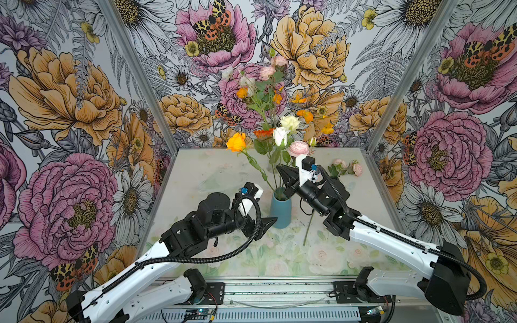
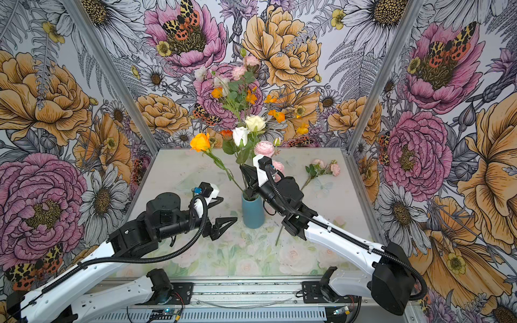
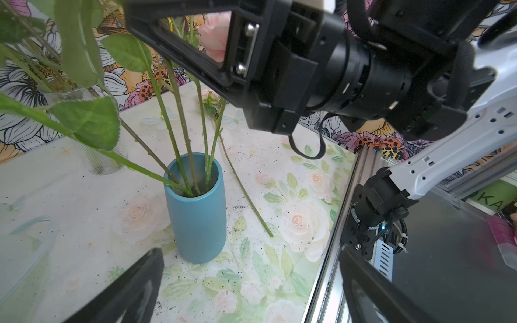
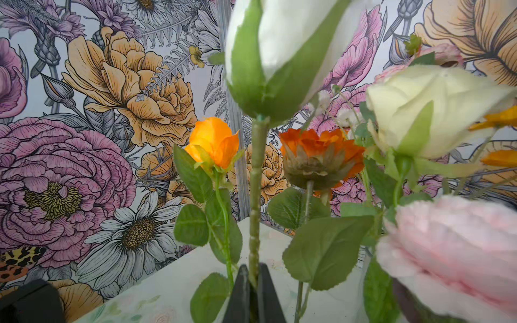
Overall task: Arrange flowers in a vase
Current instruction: Place the flower in the vase.
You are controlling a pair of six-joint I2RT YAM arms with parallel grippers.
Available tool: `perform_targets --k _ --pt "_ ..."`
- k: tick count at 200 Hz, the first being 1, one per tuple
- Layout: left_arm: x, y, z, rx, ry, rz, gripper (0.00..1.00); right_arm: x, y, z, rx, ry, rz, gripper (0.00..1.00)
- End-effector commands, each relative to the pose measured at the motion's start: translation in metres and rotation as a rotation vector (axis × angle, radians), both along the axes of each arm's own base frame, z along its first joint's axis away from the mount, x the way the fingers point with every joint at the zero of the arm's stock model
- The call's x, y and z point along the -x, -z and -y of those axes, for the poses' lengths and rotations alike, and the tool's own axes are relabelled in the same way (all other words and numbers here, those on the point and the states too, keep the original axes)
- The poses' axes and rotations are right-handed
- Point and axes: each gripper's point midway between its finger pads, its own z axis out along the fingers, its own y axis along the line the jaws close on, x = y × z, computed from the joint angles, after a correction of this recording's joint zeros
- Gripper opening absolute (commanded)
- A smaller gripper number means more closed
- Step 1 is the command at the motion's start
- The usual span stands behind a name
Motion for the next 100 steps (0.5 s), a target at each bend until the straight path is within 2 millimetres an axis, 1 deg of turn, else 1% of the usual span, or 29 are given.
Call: perform_targets --k 1,10,21,40,46,52,70,86,100 --pt "0.002 -0.002 0.000 0.012 0.015 0.014 0.99 0.013 -0.022 0.008 -0.047 -0.001 0.046 0.25" --pt "0.002 -0.003 -0.001 0.016 0.014 0.018 0.99 0.015 -0.025 0.008 -0.040 0.000 0.043 0.30" --pt "0.002 -0.005 -0.001 0.018 0.015 0.022 0.99 0.016 -0.028 0.010 -0.028 0.005 0.039 0.39" --pt "0.002 -0.006 -0.001 0.020 0.015 0.025 0.99 0.020 -0.034 0.013 -0.017 0.008 0.034 0.51" --pt "0.002 -0.007 -0.001 0.022 0.015 0.026 0.99 0.022 -0.037 0.016 -0.018 0.010 0.033 0.58" --pt "0.002 -0.007 -0.001 0.023 0.016 0.027 0.99 0.024 -0.041 0.018 -0.019 0.013 0.032 0.61" --pt "0.002 -0.008 -0.001 0.023 0.016 0.031 0.99 0.029 -0.047 0.024 -0.006 0.018 0.020 0.67" --pt "0.002 -0.007 -0.002 0.020 0.018 0.033 0.99 0.033 -0.050 0.029 0.014 0.022 0.003 0.75" --pt "0.002 -0.008 -0.001 0.022 0.018 0.035 0.99 0.036 -0.055 0.035 0.024 0.033 -0.025 0.77"
